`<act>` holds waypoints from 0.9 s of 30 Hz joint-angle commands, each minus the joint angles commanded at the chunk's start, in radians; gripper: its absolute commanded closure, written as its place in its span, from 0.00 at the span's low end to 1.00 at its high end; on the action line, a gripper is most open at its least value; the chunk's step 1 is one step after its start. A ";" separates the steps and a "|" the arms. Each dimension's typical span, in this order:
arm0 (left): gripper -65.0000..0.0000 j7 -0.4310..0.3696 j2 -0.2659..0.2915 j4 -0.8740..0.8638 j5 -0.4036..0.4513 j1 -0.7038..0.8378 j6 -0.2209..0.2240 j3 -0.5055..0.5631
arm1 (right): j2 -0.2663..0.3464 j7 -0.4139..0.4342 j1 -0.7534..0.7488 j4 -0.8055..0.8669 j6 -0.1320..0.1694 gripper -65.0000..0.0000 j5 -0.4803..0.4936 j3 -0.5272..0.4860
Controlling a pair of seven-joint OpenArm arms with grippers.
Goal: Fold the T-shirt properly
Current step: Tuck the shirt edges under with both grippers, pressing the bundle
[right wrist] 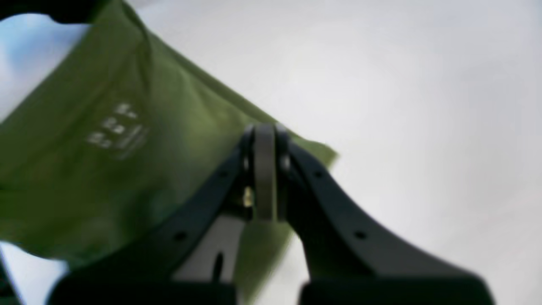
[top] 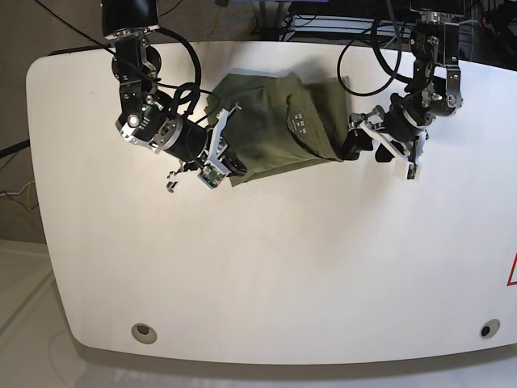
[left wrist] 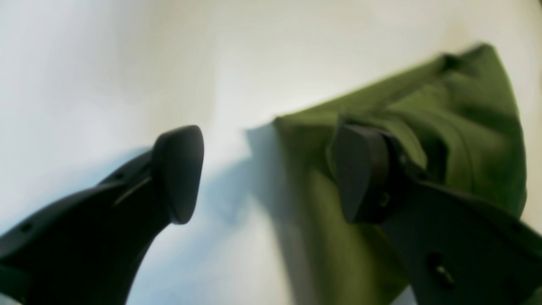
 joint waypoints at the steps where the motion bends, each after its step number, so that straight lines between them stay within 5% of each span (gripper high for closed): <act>1: 0.31 0.001 0.001 -0.004 0.000 -0.004 -0.001 0.000 | -0.001 -0.004 0.003 -0.001 0.000 1.00 -0.006 -0.002; 11: 0.30 -0.002 0.008 -0.023 0.040 -0.018 -0.008 0.010 | -0.089 -0.059 0.064 0.013 0.000 0.99 -0.026 -0.188; 17: 0.28 -0.018 0.010 0.001 0.101 -0.028 -0.008 0.017 | -0.193 -0.095 0.106 0.042 0.000 0.99 -0.006 -0.394; 23: 0.29 -0.016 0.016 0.005 0.169 -0.038 -0.014 0.024 | -0.202 -0.095 0.084 0.050 -0.021 0.99 -0.010 -0.375; 27: 0.33 -0.028 0.036 -0.031 0.247 -0.064 -0.018 0.034 | -0.160 -0.080 0.027 0.043 0.000 0.99 -0.003 -0.216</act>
